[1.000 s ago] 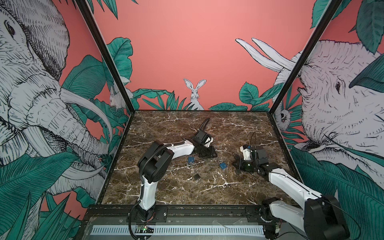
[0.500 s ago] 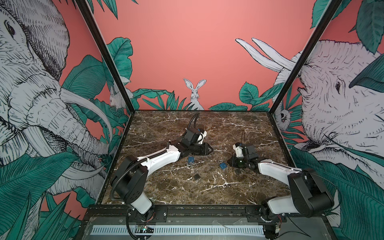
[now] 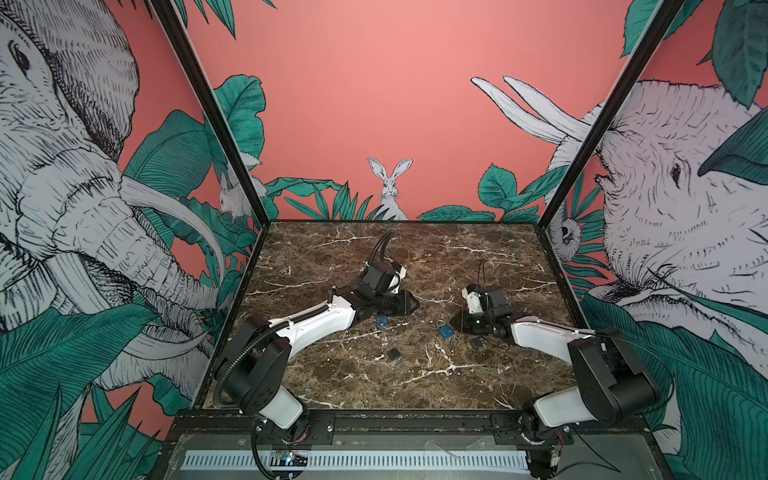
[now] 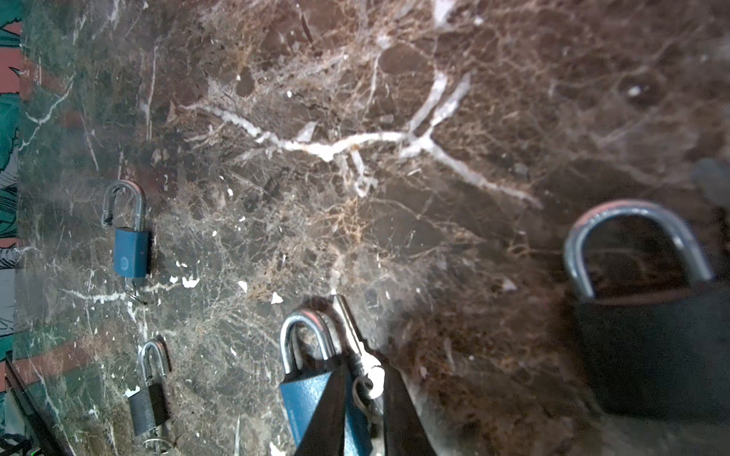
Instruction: Lock with the key
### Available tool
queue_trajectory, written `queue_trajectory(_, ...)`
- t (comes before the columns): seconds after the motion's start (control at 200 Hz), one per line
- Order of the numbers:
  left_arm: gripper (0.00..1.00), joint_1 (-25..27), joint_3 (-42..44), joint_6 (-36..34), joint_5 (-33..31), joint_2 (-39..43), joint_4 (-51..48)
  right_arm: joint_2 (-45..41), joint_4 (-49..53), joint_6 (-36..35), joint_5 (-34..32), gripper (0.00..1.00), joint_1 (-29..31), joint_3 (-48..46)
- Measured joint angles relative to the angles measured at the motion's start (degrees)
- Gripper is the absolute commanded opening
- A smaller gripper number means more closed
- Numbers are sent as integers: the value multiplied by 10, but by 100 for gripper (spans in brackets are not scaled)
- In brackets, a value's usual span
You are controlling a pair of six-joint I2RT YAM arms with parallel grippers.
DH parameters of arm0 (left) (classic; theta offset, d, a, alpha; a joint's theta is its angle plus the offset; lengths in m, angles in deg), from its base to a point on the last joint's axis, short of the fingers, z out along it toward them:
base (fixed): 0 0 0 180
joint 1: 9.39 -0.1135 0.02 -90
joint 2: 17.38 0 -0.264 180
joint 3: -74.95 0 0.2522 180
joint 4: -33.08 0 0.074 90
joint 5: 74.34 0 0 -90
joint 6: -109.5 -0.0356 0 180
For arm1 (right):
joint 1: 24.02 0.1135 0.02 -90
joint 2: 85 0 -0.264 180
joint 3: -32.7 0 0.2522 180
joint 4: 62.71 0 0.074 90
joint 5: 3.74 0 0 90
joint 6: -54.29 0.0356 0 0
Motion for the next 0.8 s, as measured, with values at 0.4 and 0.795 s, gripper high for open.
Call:
queue_trajectory(0.4, 37, -39, 72, 2, -44, 130, -15, -135, 138, -34, -98, 21, 118, 52)
queue_trajectory(0.795, 39, -147, 215, 12, -78, 338, -89, -80, 235, -37, -229, 32, 330, 133)
